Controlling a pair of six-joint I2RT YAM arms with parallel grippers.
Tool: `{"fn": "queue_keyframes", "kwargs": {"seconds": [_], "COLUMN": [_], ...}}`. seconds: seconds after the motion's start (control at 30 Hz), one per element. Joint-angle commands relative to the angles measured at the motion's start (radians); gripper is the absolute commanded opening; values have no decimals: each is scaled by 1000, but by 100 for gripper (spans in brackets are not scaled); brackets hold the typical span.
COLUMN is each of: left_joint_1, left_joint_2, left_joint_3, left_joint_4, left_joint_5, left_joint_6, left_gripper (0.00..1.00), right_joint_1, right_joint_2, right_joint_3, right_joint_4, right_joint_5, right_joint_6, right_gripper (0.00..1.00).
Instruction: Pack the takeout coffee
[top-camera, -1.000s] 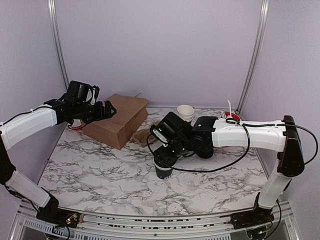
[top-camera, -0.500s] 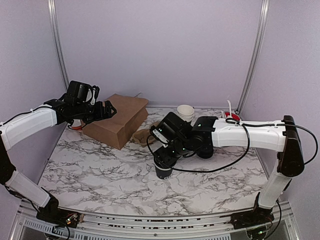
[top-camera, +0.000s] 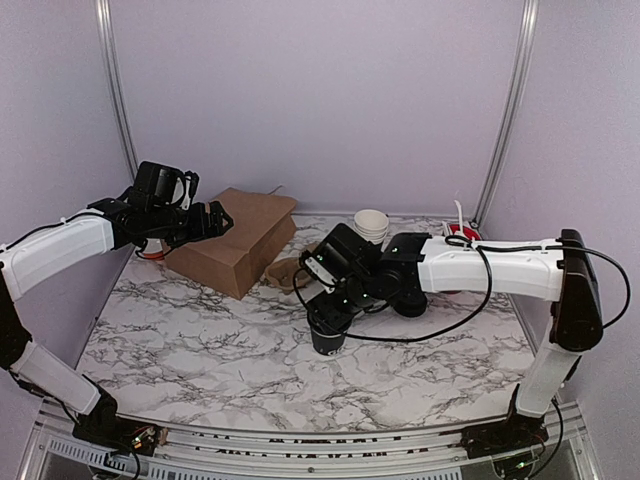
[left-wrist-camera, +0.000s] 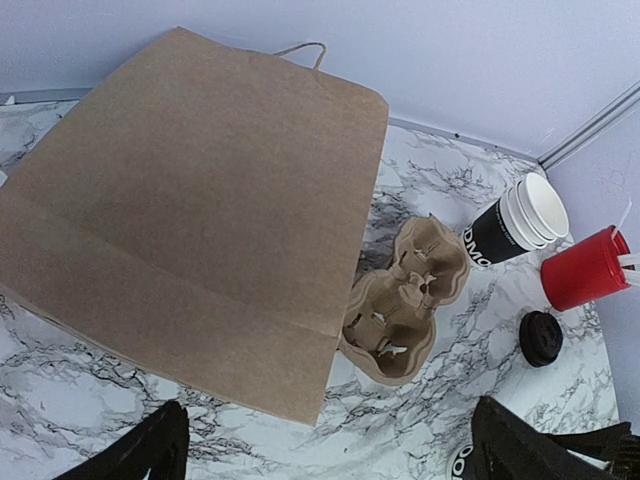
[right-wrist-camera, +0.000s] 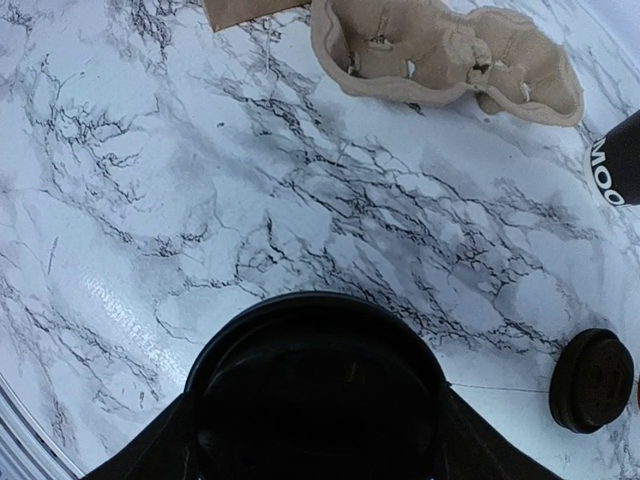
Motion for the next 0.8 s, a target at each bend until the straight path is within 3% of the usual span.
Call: {"fn": "queue_keyframes", "kwargs": {"seconds": [0.0,0.23,0.47,0.77], "left_joint_1": [5,-19,-167,-323], "left_joint_2": [10,18,13,-17], "left_joint_3": [-8,-8,5,-102], "left_joint_4": [23,28,27,77], "left_joint_5": [16,47,18,-67], "left_joint_6": [0,-23,-99,-221], "left_gripper": [99,99,99,99], "right_joint_1": [-8,-14,-29,-29], "right_joint_2": [28,3,-19,-59], "right_joint_3": [-15,-42,-77,-83], "right_joint_4": [-3,3,22,40], "right_joint_5": [-33,-31,-48,-35], "right_joint_6": [3,17,23,20], "right_gripper": [73,75,77,85]}}
